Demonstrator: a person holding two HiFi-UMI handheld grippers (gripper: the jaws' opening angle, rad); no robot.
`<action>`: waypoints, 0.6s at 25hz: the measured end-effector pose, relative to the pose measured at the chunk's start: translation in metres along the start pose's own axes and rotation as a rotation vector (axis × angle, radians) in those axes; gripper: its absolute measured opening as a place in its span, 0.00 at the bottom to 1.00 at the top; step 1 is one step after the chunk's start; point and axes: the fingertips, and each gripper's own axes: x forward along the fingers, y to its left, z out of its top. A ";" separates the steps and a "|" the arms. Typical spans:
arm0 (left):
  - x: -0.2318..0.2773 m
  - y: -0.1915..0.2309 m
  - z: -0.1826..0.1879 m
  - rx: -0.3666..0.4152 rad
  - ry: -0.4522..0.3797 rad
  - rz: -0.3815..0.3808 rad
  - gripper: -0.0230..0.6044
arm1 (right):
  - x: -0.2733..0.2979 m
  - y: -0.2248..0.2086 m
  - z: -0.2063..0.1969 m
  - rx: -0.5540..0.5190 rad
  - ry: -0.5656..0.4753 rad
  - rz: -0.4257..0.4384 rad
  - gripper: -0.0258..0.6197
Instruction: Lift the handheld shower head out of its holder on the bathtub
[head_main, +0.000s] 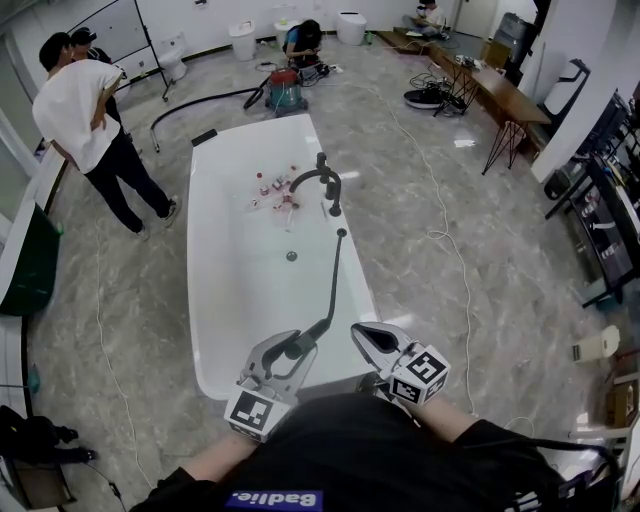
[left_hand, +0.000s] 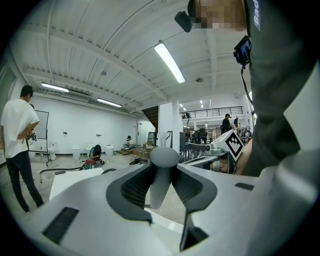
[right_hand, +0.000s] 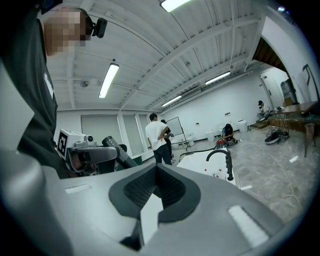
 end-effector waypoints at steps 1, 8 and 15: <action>0.002 -0.002 -0.001 -0.002 0.003 -0.005 0.25 | -0.001 -0.001 0.001 0.001 -0.001 -0.001 0.03; 0.016 -0.009 -0.007 0.017 -0.004 -0.030 0.25 | 0.000 -0.010 -0.001 -0.011 0.007 0.009 0.03; 0.016 -0.011 -0.002 0.026 -0.002 -0.043 0.25 | 0.001 -0.009 0.000 -0.019 0.011 0.016 0.03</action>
